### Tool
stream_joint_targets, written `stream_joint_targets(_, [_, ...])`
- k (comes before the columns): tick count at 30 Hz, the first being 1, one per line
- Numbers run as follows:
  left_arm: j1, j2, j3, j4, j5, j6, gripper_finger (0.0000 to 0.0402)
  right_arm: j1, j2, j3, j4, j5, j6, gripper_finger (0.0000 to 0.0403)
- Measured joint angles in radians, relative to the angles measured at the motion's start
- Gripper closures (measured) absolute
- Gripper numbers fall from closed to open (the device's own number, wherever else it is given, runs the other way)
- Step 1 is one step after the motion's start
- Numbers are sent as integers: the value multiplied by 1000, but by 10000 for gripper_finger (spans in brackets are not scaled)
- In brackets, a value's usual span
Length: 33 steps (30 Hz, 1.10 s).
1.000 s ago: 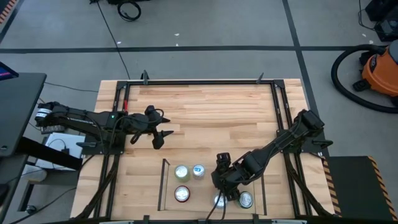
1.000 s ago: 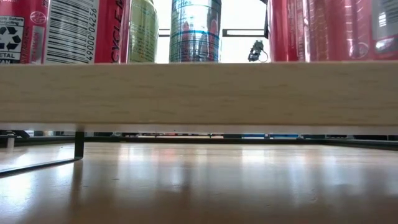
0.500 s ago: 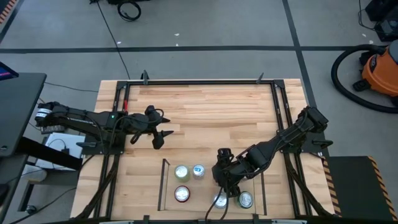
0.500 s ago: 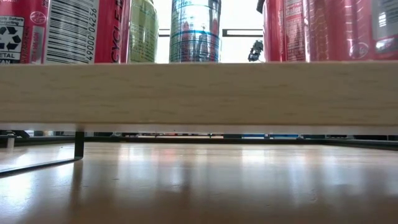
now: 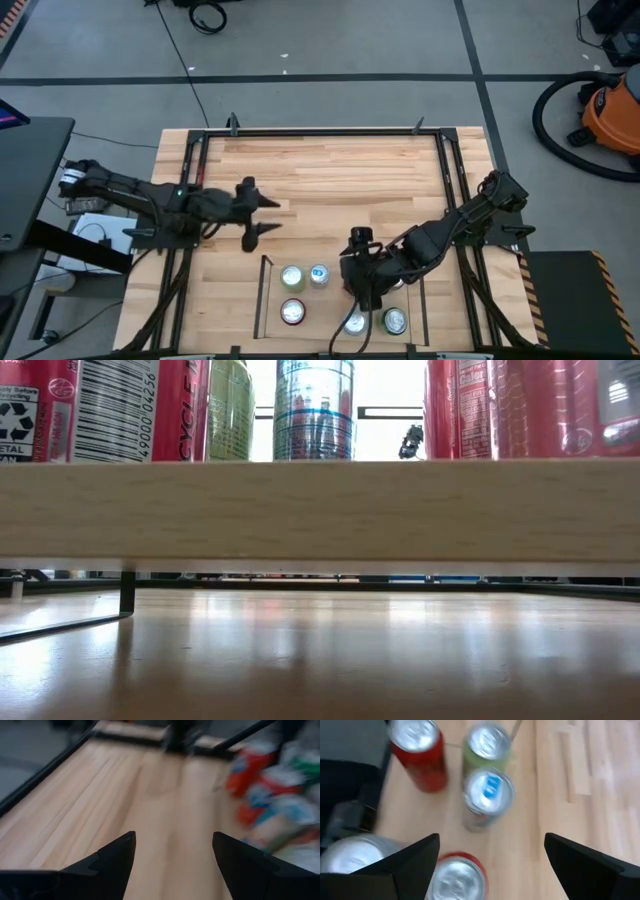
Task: Place canned beverage on shelf
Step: Adjust the red black soda can on the shelf
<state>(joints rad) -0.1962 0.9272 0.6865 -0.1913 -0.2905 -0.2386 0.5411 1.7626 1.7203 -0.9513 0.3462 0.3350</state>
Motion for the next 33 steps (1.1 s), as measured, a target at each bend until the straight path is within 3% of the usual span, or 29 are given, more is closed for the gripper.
stream_joint_targets(6, [-165, 37, 7, 119, -52, 39, 127, -1, -1, -1, -150, 61, 27, 33])
stream_joint_targets(12, [-338, 183, 182, -38, -213, 19, 127, 0, -32, -1, -230, 118, 56, 40])
stream_joint_targets(17, [-415, 341, 403, -257, -240, -9, 127, 15, -90, -1, -243, 206, 90, 41])
stream_joint_targets(22, [-448, 470, 554, -396, -140, -74, 127, 37, -131, -36, -251, 268, 123, 41])
stream_joint_targets(27, [-459, 535, 606, -410, -14, -138, 127, 55, -161, -124, -229, 299, 147, 41])
stream_joint_targets(33, [-458, 595, 666, -405, 12, -157, 127, 58, -203, -224, -139, 349, 150, 41])
